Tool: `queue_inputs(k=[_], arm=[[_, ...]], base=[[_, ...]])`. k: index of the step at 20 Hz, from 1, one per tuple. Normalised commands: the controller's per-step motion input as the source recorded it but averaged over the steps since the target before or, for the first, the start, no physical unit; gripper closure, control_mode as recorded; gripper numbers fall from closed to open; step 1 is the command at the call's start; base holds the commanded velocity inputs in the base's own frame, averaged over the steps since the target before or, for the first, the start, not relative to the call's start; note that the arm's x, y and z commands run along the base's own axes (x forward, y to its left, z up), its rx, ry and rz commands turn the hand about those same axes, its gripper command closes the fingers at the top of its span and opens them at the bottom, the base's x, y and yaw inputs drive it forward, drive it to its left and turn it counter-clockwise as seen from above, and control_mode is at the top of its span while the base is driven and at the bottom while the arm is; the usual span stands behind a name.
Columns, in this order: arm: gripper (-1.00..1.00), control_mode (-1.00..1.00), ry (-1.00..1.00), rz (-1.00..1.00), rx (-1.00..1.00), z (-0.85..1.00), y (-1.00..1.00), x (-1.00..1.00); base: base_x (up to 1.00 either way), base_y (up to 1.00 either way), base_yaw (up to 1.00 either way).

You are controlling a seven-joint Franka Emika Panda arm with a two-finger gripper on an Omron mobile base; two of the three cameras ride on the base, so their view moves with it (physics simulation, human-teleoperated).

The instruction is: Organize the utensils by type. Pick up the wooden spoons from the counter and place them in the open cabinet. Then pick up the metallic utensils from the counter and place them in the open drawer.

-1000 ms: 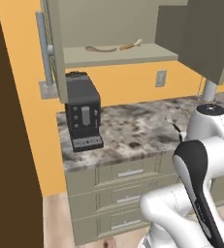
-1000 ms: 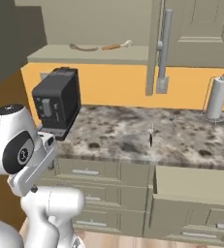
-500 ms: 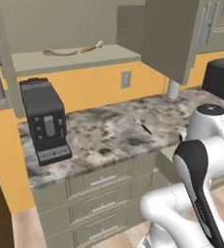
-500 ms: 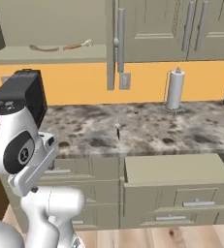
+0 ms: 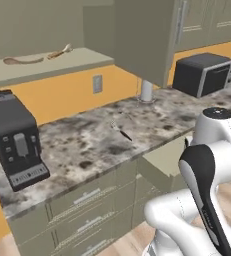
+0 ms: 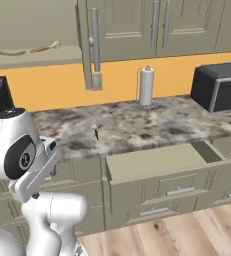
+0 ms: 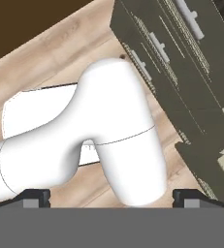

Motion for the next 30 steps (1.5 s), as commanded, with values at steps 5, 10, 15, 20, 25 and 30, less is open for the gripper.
queue_inputs(k=[5,10,15,20,25,30], arm=[[-1.0,1.0,0.0,0.0,0.0,0.0,0.0,0.0],[-1.0,1.0,0.0,0.0,0.0,0.0,0.0,0.0],[-1.0,1.0,0.0,0.0,0.0,0.0,0.0,0.0],[-1.0,1.0,0.0,0.0,0.0,0.0,0.0,0.0],[-1.0,1.0,0.0,0.0,0.0,0.0,0.0,0.0],[-1.0,1.0,0.0,0.0,0.0,0.0,0.0,0.0]], base=[[-0.02,-0.4,-0.39],[-0.03,-0.58,-0.25],[-0.1,-0.79,-0.11],[0.03,-0.63,0.03],[0.29,-0.37,0.16],[0.24,-0.32,0.24]])
